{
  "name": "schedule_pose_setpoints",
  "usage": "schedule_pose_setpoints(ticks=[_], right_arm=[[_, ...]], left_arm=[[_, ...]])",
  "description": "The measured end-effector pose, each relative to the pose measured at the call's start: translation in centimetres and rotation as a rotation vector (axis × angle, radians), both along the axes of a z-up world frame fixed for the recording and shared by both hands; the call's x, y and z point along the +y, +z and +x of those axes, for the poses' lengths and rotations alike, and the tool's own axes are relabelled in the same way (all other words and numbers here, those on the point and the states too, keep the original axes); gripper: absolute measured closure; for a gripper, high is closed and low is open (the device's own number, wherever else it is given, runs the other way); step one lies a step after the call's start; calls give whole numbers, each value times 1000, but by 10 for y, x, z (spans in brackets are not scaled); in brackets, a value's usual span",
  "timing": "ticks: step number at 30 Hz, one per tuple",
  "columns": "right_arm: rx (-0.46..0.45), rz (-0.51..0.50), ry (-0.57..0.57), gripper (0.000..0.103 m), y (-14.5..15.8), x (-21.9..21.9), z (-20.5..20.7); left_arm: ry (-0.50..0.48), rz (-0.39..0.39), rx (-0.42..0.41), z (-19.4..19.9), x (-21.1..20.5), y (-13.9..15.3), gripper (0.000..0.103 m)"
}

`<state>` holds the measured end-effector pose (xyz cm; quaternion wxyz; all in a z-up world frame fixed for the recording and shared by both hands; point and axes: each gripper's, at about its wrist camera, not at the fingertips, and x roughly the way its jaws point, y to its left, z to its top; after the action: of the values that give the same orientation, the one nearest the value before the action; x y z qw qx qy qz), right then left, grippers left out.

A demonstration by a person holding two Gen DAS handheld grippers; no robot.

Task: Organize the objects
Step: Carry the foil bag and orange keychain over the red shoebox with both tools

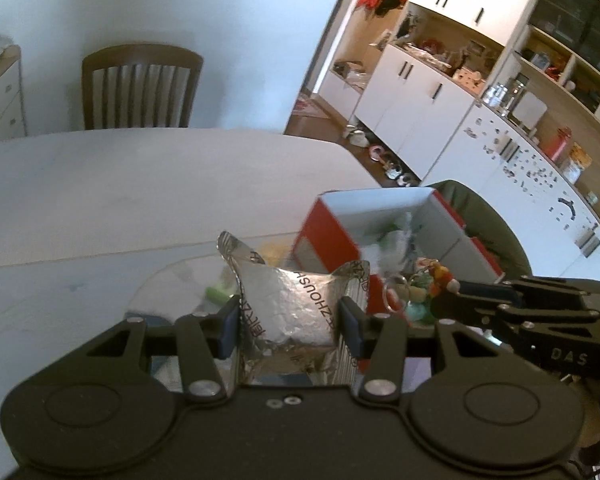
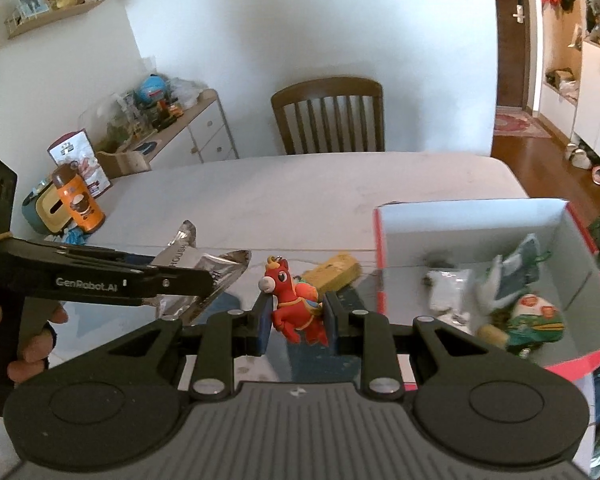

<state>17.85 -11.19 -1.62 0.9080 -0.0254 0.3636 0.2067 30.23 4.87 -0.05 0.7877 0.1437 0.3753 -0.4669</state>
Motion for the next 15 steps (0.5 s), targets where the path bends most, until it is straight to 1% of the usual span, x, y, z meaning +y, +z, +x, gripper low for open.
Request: schedule_pose_setpoints(ticks=[6, 15], right_arm=[[-3, -2, -33, 77, 4, -39, 5], [4, -2, -76, 77, 4, -106, 19]], left_arm=[[-27, 11, -14, -22, -30, -2, 54], [-59, 35, -26, -54, -76, -16, 54]])
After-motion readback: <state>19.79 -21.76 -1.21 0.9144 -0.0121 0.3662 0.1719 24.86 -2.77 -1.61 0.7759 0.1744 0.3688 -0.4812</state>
